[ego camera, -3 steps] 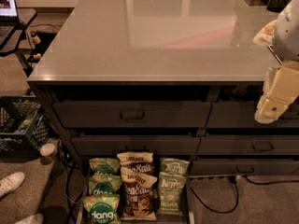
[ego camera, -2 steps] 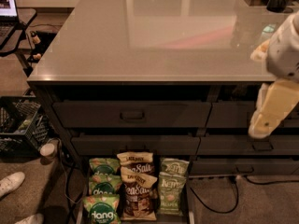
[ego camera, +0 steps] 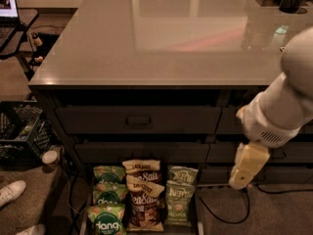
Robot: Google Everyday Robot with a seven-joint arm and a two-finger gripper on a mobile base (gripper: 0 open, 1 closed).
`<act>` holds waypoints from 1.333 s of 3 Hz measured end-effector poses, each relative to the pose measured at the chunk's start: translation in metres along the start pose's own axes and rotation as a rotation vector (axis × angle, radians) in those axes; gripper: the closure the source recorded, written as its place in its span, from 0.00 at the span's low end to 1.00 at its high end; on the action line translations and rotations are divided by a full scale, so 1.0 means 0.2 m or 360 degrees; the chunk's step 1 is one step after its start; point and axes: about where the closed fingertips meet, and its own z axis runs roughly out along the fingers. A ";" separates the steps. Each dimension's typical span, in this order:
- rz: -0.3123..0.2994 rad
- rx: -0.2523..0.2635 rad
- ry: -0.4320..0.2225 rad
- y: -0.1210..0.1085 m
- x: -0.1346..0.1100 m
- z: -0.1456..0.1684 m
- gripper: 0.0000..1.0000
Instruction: Pick green jalapeno chip bag from bottom drawer and place on counter
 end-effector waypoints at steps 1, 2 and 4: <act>0.0052 -0.0107 -0.0031 0.05 0.05 0.29 0.00; 0.0054 -0.0110 -0.0033 0.05 0.05 0.29 0.00; 0.0196 -0.0166 -0.0090 0.12 0.07 0.87 0.00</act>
Offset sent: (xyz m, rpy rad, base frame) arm -0.0027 0.0046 -0.0482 0.0373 0.0504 -0.0133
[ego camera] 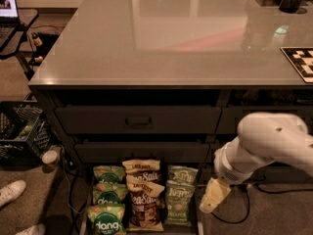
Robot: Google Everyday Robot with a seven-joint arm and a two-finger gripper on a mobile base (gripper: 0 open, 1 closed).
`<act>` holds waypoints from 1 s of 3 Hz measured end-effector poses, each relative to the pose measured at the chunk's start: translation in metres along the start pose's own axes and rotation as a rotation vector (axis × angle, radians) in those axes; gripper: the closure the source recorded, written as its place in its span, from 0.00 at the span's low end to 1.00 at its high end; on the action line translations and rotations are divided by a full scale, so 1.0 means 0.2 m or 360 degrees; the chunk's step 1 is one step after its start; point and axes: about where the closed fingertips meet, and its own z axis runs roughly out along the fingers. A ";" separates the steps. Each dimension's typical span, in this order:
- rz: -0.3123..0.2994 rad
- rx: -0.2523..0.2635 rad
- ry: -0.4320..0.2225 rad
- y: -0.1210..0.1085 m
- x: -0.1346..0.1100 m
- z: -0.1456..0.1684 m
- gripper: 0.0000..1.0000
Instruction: Pick green jalapeno chip bag from bottom drawer and place on counter
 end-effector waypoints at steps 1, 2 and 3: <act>0.0062 0.0019 -0.0093 -0.08 0.00 0.31 0.00; 0.0061 0.0019 -0.0092 -0.08 0.00 0.31 0.00; 0.0068 -0.0002 -0.0179 -0.12 -0.01 0.46 0.00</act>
Offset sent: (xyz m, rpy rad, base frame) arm 0.0131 0.0072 -0.0501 0.0363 -0.0103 -0.0337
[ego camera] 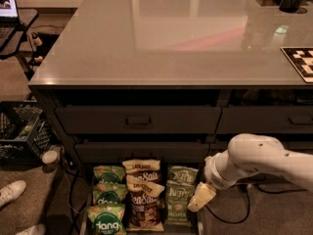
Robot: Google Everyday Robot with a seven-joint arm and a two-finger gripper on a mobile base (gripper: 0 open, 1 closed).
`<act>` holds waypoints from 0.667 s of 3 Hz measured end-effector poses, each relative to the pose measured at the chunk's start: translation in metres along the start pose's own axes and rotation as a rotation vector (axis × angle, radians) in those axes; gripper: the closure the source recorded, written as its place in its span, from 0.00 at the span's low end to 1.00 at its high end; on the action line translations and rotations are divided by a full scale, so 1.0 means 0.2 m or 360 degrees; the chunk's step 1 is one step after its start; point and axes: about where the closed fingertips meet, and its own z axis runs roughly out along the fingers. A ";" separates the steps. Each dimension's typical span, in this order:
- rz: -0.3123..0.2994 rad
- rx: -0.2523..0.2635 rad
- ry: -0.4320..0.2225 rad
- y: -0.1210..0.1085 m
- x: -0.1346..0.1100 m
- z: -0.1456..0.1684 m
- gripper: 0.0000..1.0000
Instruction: Pick green jalapeno chip bag from bottom drawer and place on counter
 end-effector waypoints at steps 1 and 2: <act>-0.0061 0.0030 -0.0146 -0.11 0.00 0.24 0.00; -0.0115 0.0073 -0.0264 -0.24 0.04 0.41 0.00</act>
Offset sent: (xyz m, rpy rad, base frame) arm 0.0819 -0.0088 -0.1228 0.1777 -0.2378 0.0592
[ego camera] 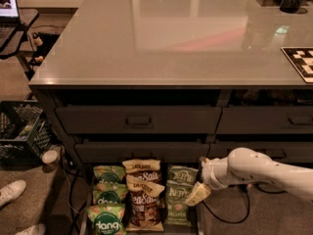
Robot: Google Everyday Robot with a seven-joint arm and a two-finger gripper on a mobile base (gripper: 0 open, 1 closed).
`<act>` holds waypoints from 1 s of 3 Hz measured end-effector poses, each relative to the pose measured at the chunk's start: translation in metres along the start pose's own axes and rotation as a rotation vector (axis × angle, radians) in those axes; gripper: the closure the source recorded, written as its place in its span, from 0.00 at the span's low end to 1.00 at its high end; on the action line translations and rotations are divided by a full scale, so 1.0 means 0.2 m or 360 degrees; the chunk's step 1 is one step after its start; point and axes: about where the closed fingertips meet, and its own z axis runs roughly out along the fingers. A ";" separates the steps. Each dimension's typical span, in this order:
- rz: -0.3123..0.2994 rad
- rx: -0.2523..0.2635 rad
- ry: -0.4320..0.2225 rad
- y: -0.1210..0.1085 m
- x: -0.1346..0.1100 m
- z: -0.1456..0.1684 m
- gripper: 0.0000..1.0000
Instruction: Pick green jalapeno chip bag from bottom drawer and place on counter
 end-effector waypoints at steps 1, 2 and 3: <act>0.0037 -0.0017 -0.0056 -0.08 0.10 0.16 0.00; 0.0044 -0.0028 -0.0060 -0.08 0.10 0.18 0.00; 0.0006 -0.0027 -0.0089 -0.04 0.12 0.25 0.00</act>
Offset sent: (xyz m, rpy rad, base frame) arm 0.0133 -0.0060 -0.0308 0.0345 0.0031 -0.0111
